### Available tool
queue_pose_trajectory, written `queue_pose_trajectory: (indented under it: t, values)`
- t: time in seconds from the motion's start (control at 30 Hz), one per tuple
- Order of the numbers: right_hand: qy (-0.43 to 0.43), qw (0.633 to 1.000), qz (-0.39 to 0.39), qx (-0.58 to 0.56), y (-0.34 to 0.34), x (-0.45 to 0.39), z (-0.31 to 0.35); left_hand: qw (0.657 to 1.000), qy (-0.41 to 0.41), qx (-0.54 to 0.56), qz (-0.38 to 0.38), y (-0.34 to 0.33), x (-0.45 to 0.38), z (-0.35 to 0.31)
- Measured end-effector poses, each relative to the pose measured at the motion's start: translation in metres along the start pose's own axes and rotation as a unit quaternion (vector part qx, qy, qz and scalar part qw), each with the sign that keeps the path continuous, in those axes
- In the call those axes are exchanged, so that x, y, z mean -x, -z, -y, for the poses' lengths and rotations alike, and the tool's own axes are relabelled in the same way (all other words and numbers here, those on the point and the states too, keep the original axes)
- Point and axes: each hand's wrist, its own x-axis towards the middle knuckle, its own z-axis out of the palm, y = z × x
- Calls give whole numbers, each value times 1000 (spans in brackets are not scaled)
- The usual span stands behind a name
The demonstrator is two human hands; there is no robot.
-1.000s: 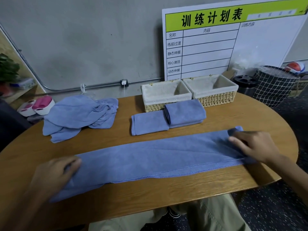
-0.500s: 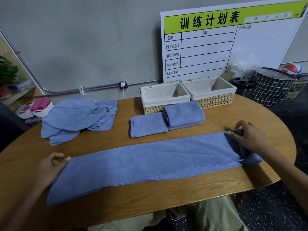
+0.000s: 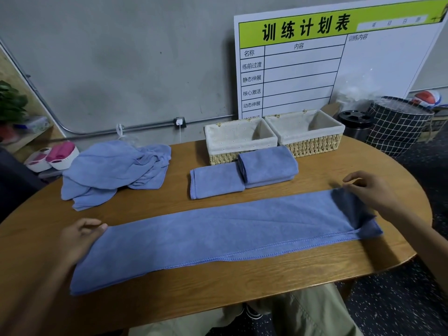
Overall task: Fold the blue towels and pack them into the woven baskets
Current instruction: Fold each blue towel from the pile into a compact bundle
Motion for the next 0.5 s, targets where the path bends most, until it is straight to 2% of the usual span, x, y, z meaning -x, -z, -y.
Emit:
queue_pose_trajectory:
  t: [0.5]
  values:
    - [-9, 996, 6, 89, -12, -3, -2, 998, -33, -42, -29, -5, 7, 6]
